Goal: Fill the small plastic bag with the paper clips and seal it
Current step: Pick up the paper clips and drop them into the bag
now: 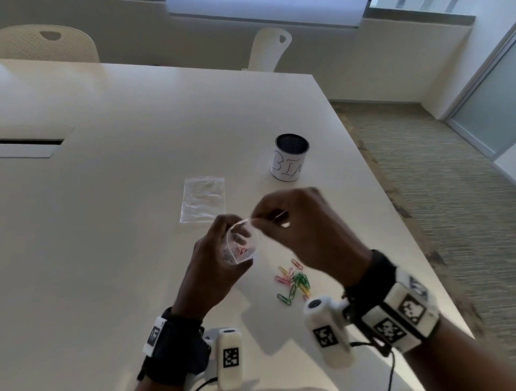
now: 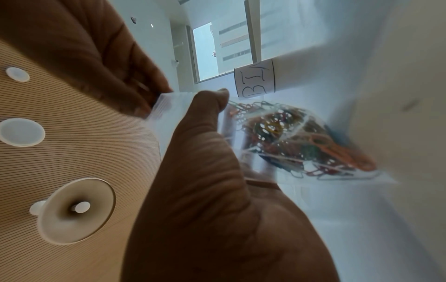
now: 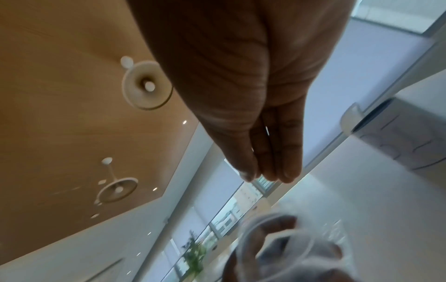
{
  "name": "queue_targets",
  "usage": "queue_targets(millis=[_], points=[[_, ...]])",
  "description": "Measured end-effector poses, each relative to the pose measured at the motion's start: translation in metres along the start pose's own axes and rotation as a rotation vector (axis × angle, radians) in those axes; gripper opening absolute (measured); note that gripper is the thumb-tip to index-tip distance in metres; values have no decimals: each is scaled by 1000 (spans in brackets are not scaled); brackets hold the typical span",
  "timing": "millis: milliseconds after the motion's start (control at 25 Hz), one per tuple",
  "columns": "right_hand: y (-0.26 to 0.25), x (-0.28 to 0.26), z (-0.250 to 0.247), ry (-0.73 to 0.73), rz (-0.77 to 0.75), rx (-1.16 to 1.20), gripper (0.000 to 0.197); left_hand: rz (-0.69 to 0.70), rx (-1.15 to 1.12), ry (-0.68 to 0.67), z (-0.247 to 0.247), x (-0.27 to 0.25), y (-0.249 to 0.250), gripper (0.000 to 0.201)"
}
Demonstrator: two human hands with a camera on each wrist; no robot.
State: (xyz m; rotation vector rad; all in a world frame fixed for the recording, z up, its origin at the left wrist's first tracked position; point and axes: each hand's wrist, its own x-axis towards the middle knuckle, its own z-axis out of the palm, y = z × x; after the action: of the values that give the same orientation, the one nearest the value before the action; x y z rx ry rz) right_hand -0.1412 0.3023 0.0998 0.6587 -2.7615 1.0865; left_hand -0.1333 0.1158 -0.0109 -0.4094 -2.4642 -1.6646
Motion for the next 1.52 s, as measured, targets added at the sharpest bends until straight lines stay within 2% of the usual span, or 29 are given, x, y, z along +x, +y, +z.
queue_targets(millis=[40,80,120,200,280,360,400,520,720,800,1000,1160,1240,1320,1400,1520], points=[[11,-5,-9,31,55,-28,12,5,-17,-3,0,0,-1,52],[24,-12,-17,0,123,-64,16,6,-29,-8,1,0,-2,51],[36,-20,-22,-94,202,-114,22,9,-34,-14,1,-1,-2,50],[55,-41,-21,-358,343,-261,53,17,-33,-30,2,-1,-1,49],[67,-61,-11,-508,404,-360,81,25,-19,-49,3,0,-1,49],[69,-74,2,-517,399,-363,97,30,-6,-59,4,0,-1,50],[69,-78,8,-497,388,-359,100,32,-4,-62,4,1,-1,50],[70,-80,26,-414,342,-371,84,28,-8,-65,4,1,-2,51],[73,-77,42,-284,329,-312,26,24,-27,-72,4,1,-2,50],[75,-75,45,-248,298,-322,9,25,-22,-74,4,1,-2,50],[82,-71,48,-261,253,-376,22,9,-29,-66,4,1,-2,51],[89,-61,29,-159,372,-162,17,0,-35,-62,4,0,-2,50],[85,-56,18,-80,447,19,16,9,-23,-65,4,0,-1,51],[71,-48,7,6,460,220,15,26,2,-71,5,0,-1,52],[49,-38,0,43,370,335,12,23,-6,-72,6,0,0,52],[20,-20,6,36,179,313,12,5,-37,-54,5,0,2,50]])
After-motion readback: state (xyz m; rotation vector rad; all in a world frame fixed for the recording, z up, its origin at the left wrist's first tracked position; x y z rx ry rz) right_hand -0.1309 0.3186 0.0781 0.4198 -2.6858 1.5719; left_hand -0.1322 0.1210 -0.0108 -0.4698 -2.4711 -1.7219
